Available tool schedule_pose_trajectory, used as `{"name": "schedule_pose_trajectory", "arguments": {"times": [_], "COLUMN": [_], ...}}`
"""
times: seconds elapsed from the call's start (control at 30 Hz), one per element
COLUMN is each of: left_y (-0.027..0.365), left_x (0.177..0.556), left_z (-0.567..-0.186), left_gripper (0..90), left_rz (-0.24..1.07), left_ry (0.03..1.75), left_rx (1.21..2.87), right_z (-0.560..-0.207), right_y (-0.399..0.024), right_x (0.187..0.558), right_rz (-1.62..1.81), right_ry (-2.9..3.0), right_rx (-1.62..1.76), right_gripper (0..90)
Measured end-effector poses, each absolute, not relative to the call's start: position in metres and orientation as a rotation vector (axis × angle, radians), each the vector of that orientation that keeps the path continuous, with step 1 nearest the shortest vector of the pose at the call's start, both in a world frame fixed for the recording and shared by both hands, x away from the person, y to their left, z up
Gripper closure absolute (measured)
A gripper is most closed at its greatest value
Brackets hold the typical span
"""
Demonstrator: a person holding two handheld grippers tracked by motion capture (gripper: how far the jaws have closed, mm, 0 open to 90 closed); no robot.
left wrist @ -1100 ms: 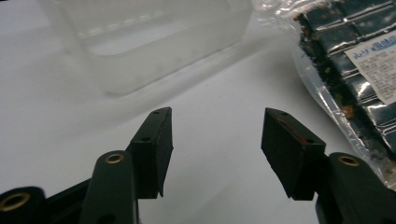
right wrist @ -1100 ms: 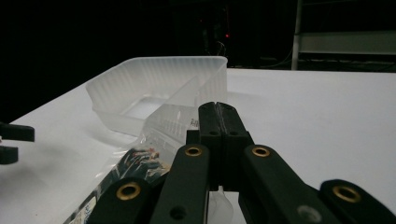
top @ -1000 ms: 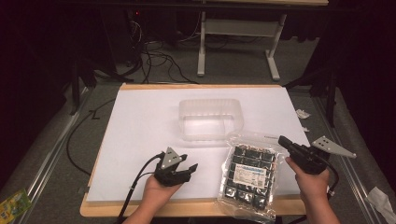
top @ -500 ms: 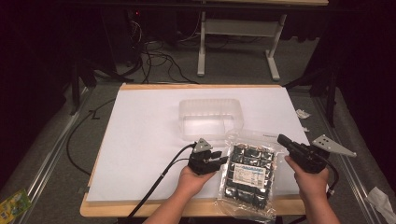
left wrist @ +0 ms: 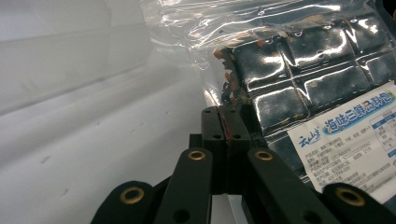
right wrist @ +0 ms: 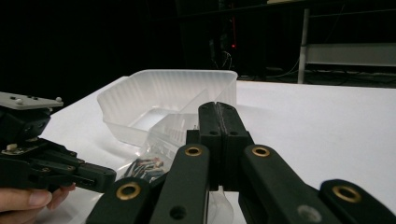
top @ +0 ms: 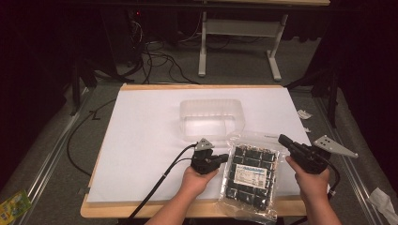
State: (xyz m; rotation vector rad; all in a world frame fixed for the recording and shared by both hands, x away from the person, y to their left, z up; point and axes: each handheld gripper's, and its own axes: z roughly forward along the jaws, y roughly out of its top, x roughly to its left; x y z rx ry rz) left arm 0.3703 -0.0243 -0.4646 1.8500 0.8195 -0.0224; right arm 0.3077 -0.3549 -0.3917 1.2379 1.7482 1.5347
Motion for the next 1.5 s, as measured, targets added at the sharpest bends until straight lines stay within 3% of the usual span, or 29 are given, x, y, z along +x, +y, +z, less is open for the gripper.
{"name": "schedule_pose_trajectory", "arguments": {"times": [0.43, 0.83, 1.1, 1.5], "left_y": [0.001, 0.057, 0.073, 0.071], "left_x": [0.361, 0.36, 0.353, 0.346], "left_z": [-0.431, -0.391, -0.41, -0.421], "left_gripper": [90.0, 90.0, 90.0, 90.0], "left_rz": [0.194, 0.475, 0.529, 0.619], "left_ry": [0.775, 0.738, 0.727, 0.654], "left_rx": [1.794, 1.73, 1.7, 1.731], "right_z": [-0.38, -0.349, -0.353, -0.369], "right_y": [-0.345, -0.293, -0.271, -0.277], "right_x": [0.316, 0.338, 0.339, 0.339], "right_rz": [1.602, 1.726, 1.74, 1.721], "right_ry": [1.704, 1.7, 1.731, 1.758], "right_rx": [1.216, 1.064, 1.035, 1.096], "right_gripper": [90.0, 90.0, 90.0, 88.1]}}
